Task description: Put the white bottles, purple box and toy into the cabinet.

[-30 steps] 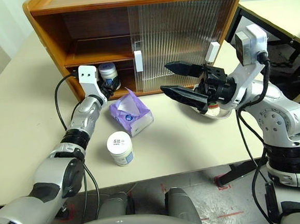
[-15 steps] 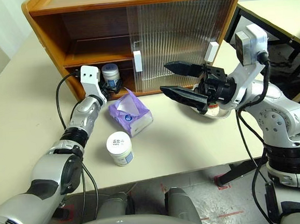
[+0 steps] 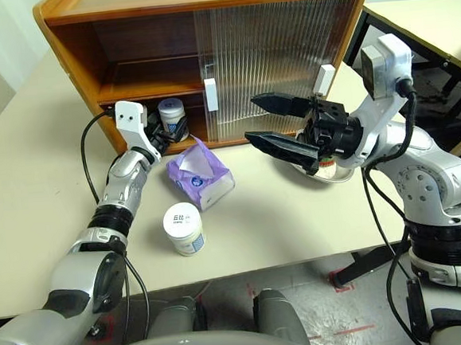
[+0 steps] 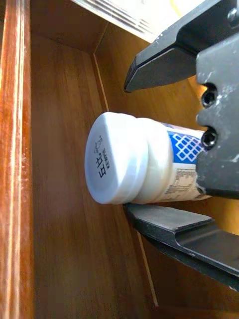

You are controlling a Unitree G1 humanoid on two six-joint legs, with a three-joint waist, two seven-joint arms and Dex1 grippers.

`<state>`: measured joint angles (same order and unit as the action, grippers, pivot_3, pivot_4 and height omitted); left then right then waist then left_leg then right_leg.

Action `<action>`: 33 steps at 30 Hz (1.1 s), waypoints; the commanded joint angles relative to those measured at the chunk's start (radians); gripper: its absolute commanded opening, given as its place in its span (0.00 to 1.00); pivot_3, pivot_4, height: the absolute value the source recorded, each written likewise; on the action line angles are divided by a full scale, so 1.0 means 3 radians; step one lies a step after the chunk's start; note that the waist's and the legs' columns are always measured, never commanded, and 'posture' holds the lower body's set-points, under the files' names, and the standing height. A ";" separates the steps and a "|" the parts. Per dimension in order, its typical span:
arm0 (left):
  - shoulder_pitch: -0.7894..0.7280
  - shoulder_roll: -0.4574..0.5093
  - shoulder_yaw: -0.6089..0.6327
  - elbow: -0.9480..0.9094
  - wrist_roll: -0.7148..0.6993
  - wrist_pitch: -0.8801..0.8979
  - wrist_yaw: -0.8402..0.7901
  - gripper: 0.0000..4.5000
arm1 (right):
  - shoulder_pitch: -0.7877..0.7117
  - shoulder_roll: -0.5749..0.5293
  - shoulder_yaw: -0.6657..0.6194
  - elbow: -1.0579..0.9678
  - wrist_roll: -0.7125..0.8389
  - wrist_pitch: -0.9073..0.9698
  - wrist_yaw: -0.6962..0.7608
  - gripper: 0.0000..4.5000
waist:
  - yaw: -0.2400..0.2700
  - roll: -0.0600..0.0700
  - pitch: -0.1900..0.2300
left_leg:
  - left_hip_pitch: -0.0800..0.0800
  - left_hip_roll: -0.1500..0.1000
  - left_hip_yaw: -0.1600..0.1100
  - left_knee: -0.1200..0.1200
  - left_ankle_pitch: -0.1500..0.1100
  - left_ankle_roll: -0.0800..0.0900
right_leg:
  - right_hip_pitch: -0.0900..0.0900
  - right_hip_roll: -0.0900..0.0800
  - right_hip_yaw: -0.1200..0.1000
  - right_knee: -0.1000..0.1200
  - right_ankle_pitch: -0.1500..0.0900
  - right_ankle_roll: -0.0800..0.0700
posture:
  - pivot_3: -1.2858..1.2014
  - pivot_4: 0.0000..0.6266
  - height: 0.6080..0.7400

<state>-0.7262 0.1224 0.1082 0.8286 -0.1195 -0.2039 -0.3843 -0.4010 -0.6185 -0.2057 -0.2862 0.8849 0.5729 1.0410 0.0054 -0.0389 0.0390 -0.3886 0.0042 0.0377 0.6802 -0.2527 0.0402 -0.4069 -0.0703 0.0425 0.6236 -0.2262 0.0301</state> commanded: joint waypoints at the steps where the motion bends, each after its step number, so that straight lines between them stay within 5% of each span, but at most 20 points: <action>1: 0.0175 0.0022 -0.0007 -0.0285 -0.0040 0.0176 0.0004 0.99 | -0.0027 -0.0015 0.0024 0.0002 -0.0006 -0.0019 0.0026 1.00 | 0.0000 0.0000 0.0000 | 0.0000 0.0000 0.0000 0.0000 0.0000 0.0000 | 0.0000 0.0000 0.0000 0.0001 0.0000 0.0000 | 0.51 0.00 1.00; 8: 0.0615 0.0068 0.0049 -0.0948 -0.0077 0.0488 0.0149 0.99 | -0.0037 -0.0023 0.0017 0.0013 -0.0004 -0.0016 0.0031 1.00 | -0.0011 0.0001 -0.0001 | 0.0002 0.0001 0.0000 0.0001 0.0000 0.0000 | 0.0000 0.0000 0.0002 0.0003 0.0001 -0.0001 | 0.51 0.00 1.00; 11: 0.0704 0.0066 0.0073 -0.1066 -0.0056 0.0580 0.0266 0.87 | -0.0037 -0.0021 0.0021 0.0022 -0.0007 -0.0019 0.0037 1.00 | -0.0008 0.0001 -0.0001 | 0.0003 0.0001 0.0001 0.0001 0.0000 0.0001 | 0.0000 0.0000 0.0003 0.0004 0.0001 -0.0001 | 0.51 0.00 1.00; 21: 0.0628 0.0043 0.0082 -0.0901 0.0096 0.0555 0.0680 0.01 | -0.0056 -0.0011 0.0029 0.0035 -0.0017 -0.0026 0.0041 1.00 | 0.0009 0.0000 -0.0001 | 0.0004 -0.0001 0.0001 0.0002 0.0001 0.0002 | 0.0001 0.0000 0.0004 0.0003 0.0002 -0.0002 | 0.51 0.00 1.00; 33: 0.0352 -0.0117 0.0082 -0.0435 0.0173 0.0376 0.1060 0.01 | -0.0047 -0.0028 0.0007 0.0009 -0.0009 -0.0016 0.0024 1.00 | 0.0026 0.0000 -0.0002 | 0.0003 -0.0003 0.0002 0.0003 0.0001 0.0002 | 0.0000 0.0000 0.0004 0.0003 0.0003 -0.0001 | 0.50 0.00 1.00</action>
<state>-0.5956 0.0937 0.1358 0.6593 -0.0761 -0.0732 -0.0861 -0.4084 -0.6197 -0.2047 -0.2752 0.8836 0.5730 1.0487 0.0131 -0.0389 0.0385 -0.3876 0.0034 0.0383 0.6810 -0.2523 0.0407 -0.4069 -0.0702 0.0439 0.6243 -0.2251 0.0299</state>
